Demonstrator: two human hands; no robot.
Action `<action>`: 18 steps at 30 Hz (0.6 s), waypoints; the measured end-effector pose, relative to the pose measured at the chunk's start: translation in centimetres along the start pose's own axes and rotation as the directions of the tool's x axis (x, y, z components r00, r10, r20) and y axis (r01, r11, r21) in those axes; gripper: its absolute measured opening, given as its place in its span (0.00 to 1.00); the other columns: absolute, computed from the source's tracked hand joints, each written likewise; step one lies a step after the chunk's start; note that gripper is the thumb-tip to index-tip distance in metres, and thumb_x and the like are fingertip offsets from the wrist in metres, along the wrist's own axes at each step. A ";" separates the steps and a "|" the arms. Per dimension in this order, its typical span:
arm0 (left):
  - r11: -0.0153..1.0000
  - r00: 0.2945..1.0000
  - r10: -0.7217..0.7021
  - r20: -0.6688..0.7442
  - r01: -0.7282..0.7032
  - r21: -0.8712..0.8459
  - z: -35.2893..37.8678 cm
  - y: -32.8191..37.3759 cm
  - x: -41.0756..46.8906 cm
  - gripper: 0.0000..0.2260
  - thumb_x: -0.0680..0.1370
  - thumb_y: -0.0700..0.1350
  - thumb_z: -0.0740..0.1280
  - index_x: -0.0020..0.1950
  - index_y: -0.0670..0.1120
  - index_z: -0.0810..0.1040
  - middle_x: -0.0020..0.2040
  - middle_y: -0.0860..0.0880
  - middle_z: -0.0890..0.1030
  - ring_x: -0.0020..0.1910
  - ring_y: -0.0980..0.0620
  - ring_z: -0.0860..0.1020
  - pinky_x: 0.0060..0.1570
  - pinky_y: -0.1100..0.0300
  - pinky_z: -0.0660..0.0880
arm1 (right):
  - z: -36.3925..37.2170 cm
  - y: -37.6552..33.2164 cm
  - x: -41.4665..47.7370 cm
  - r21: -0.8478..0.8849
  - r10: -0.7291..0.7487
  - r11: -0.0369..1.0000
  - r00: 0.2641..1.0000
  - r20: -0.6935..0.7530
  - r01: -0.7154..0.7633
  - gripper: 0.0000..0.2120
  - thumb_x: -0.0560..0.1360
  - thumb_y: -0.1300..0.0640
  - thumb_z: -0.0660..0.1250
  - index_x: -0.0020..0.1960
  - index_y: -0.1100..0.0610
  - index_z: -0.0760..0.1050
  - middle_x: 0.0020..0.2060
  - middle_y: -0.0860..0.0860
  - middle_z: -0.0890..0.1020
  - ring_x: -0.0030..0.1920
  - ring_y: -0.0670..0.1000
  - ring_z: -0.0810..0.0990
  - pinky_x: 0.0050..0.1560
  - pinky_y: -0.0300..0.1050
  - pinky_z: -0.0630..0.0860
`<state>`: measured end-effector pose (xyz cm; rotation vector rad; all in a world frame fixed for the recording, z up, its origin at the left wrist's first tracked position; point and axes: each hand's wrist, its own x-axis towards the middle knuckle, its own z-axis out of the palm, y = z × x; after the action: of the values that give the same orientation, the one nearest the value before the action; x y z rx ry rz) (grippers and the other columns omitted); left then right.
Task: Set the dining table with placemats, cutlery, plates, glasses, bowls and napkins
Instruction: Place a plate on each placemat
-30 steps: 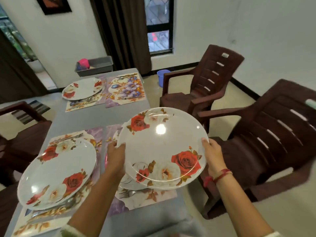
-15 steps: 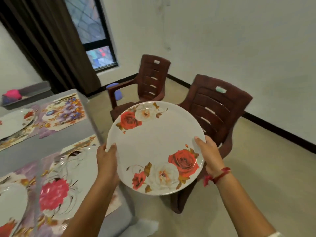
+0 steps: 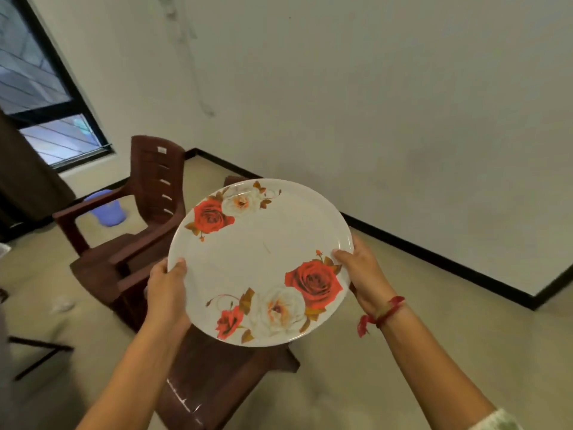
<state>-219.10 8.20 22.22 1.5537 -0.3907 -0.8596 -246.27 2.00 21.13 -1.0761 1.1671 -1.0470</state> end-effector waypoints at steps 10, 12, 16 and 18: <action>0.995 0.995 0.096 -0.018 -0.096 0.002 17.4 2.8 8.2 0.13 0.82 0.43 0.58 0.67 0.44 0.69 0.56 0.42 0.78 0.45 0.46 0.78 0.39 0.54 0.75 | -7.5 -3.0 18.3 0.033 -0.017 0.999 0.997 0.071 0.015 0.16 0.78 0.67 0.57 0.55 0.48 0.72 0.47 0.52 0.81 0.46 0.53 0.82 0.40 0.45 0.81; 0.996 0.996 0.085 -0.029 -0.086 -0.023 21.0 4.0 10.7 0.10 0.82 0.43 0.58 0.64 0.45 0.68 0.52 0.43 0.78 0.44 0.47 0.78 0.38 0.55 0.75 | -8.3 -4.8 22.9 0.012 -0.020 1.000 0.997 0.077 0.019 0.16 0.78 0.68 0.57 0.53 0.48 0.72 0.46 0.52 0.81 0.44 0.52 0.82 0.38 0.44 0.80; 0.994 0.997 0.058 -0.054 -0.063 -0.086 27.4 6.9 15.0 0.06 0.83 0.43 0.58 0.59 0.48 0.68 0.47 0.46 0.77 0.43 0.48 0.77 0.38 0.54 0.75 | -9.5 -8.1 32.3 -0.045 -0.029 0.998 0.997 0.075 0.033 0.16 0.78 0.65 0.59 0.64 0.53 0.69 0.53 0.57 0.80 0.50 0.57 0.82 0.45 0.53 0.81; 0.993 0.996 0.051 -0.078 -0.059 -0.102 30.0 8.0 17.3 0.06 0.83 0.42 0.58 0.59 0.47 0.67 0.46 0.47 0.77 0.42 0.48 0.77 0.39 0.53 0.76 | -9.3 -9.2 36.8 -0.058 -0.030 0.998 0.995 0.094 0.036 0.17 0.78 0.65 0.59 0.65 0.54 0.69 0.54 0.58 0.80 0.51 0.58 0.82 0.49 0.56 0.80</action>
<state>-227.09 -26.22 25.73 1.4674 -0.3275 -0.7649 -252.36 -36.54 23.33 -1.1822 1.1149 -0.9828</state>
